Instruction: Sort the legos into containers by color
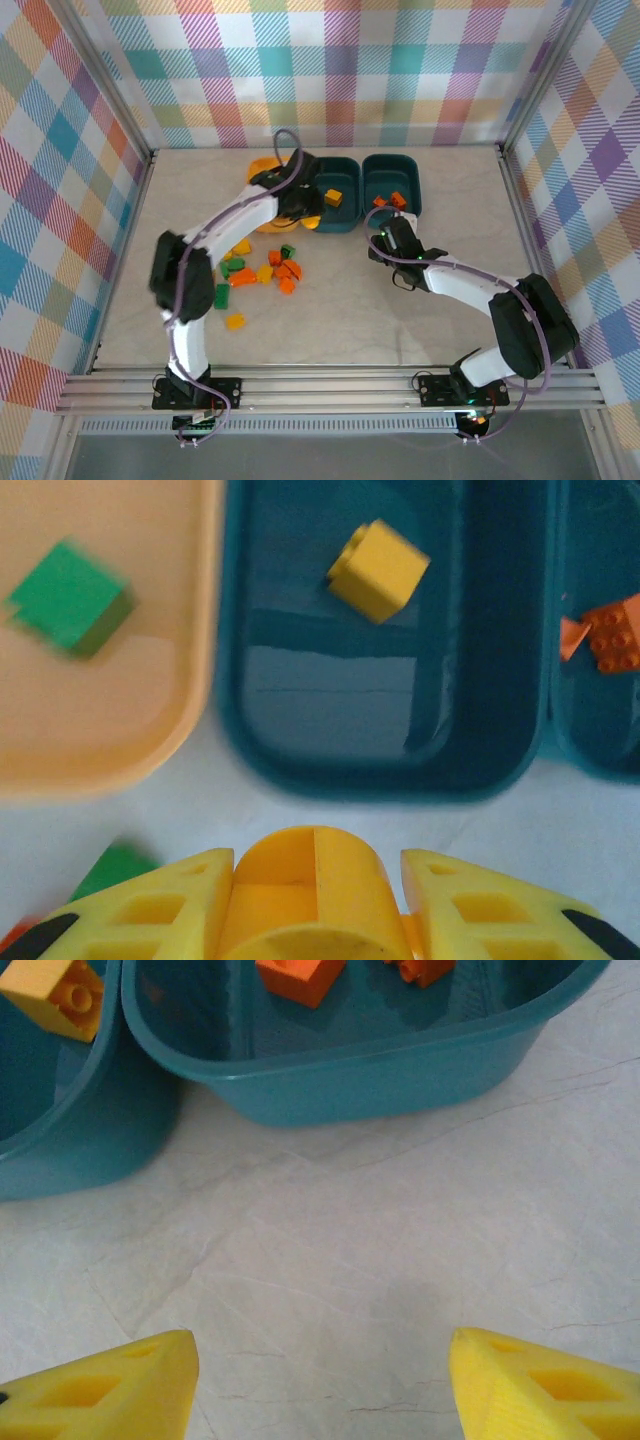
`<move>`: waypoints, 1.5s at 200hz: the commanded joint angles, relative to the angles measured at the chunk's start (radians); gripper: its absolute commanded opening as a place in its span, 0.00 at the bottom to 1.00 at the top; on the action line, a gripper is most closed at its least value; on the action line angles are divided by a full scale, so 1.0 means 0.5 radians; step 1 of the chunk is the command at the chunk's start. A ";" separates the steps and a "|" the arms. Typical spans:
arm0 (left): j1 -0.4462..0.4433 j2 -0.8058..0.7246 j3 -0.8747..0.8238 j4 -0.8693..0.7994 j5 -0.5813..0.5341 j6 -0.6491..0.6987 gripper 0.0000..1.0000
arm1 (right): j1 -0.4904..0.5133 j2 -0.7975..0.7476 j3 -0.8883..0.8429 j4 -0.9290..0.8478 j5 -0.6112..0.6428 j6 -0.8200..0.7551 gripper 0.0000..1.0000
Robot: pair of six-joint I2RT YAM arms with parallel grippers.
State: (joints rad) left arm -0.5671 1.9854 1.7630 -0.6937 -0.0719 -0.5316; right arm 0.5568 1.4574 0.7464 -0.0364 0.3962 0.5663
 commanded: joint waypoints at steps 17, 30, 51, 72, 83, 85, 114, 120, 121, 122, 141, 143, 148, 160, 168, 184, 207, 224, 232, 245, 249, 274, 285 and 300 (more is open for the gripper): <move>0.020 0.575 0.805 -0.338 0.076 0.125 0.27 | -0.009 -0.040 -0.003 0.049 0.079 0.060 0.67; 0.023 0.748 1.037 -0.415 0.068 0.126 0.29 | -0.012 -0.051 -0.007 0.050 0.074 0.063 0.68; 0.035 0.931 1.300 -0.476 0.084 0.114 0.37 | -0.012 -0.065 -0.011 0.053 0.062 0.067 0.69; 0.051 0.978 1.386 -0.487 0.082 0.105 0.56 | -0.014 -0.071 -0.011 0.052 0.058 0.067 0.70; 0.059 0.941 1.386 -0.497 0.088 0.109 0.63 | -0.012 -0.077 -0.014 0.051 0.060 0.063 0.70; 0.060 0.933 1.386 -0.500 0.085 0.111 0.65 | -0.012 -0.079 -0.016 0.052 0.061 0.062 0.70; 0.061 0.664 1.185 -0.456 0.035 0.179 0.77 | -0.011 -0.113 -0.030 0.057 0.058 0.067 0.70; 0.061 0.579 1.103 -0.433 0.008 0.186 0.78 | -0.012 -0.121 -0.037 0.066 0.052 0.067 0.70; 0.061 0.564 1.088 -0.429 0.004 0.186 0.78 | -0.012 -0.122 -0.036 0.065 0.052 0.067 0.70; 0.062 0.548 1.071 -0.428 0.000 0.189 0.78 | -0.012 -0.123 -0.037 0.066 0.052 0.067 0.70; 0.072 0.182 0.636 -0.304 -0.129 0.175 0.80 | -0.009 -0.130 -0.054 0.083 0.045 0.062 0.70; 0.075 0.136 0.573 -0.285 -0.148 0.167 0.80 | -0.009 -0.130 -0.054 0.082 0.041 0.063 0.70; 0.087 0.017 0.414 -0.238 -0.187 0.136 0.81 | -0.009 -0.128 -0.054 0.082 0.034 0.064 0.70; 0.138 -0.281 0.006 -0.102 -0.250 0.030 0.82 | -0.006 -0.129 -0.055 0.090 0.024 0.061 0.70; 0.194 -0.483 -0.274 -0.038 -0.284 -0.070 0.82 | -0.003 -0.126 -0.054 0.091 0.012 0.065 0.70; 0.362 -0.884 -0.792 0.027 -0.325 -0.326 0.84 | 0.000 -0.115 -0.054 0.103 -0.007 0.072 0.70; 0.652 -1.389 -1.440 0.040 -0.386 -0.553 0.90 | 0.009 -0.087 -0.043 0.113 -0.052 0.084 0.70; 0.874 -1.665 -1.768 -0.008 -0.376 -0.651 0.94 | 0.018 -0.059 -0.033 0.120 -0.069 0.087 0.70; 0.966 -1.773 -1.892 -0.012 -0.314 -0.677 0.94 | 0.021 -0.044 -0.025 0.115 -0.074 0.091 0.70; 1.081 -1.892 -2.048 -0.007 -0.223 -0.682 0.96 | 0.024 -0.030 -0.015 0.113 -0.088 0.097 0.70; 1.116 -1.915 -2.082 -0.013 -0.210 -0.690 0.97 | 0.025 -0.028 -0.013 0.113 -0.092 0.098 0.70; 1.300 -1.941 -2.286 0.096 0.023 -0.650 0.99 | 0.025 -0.019 -0.011 0.113 -0.117 0.104 0.70; 1.341 -1.890 -2.343 0.164 0.088 -0.608 0.99 | 0.025 -0.016 -0.008 0.113 -0.123 0.104 0.70; 1.355 -1.803 -2.372 0.213 0.105 -0.539 1.00 | 0.028 -0.013 -0.005 0.111 -0.126 0.104 0.70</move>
State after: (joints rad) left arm 0.0811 1.0378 0.6075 -0.6678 -0.1139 -0.8360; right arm 0.5636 1.4410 0.7311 0.0006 0.3504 0.5995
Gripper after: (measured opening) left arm 0.997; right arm 0.702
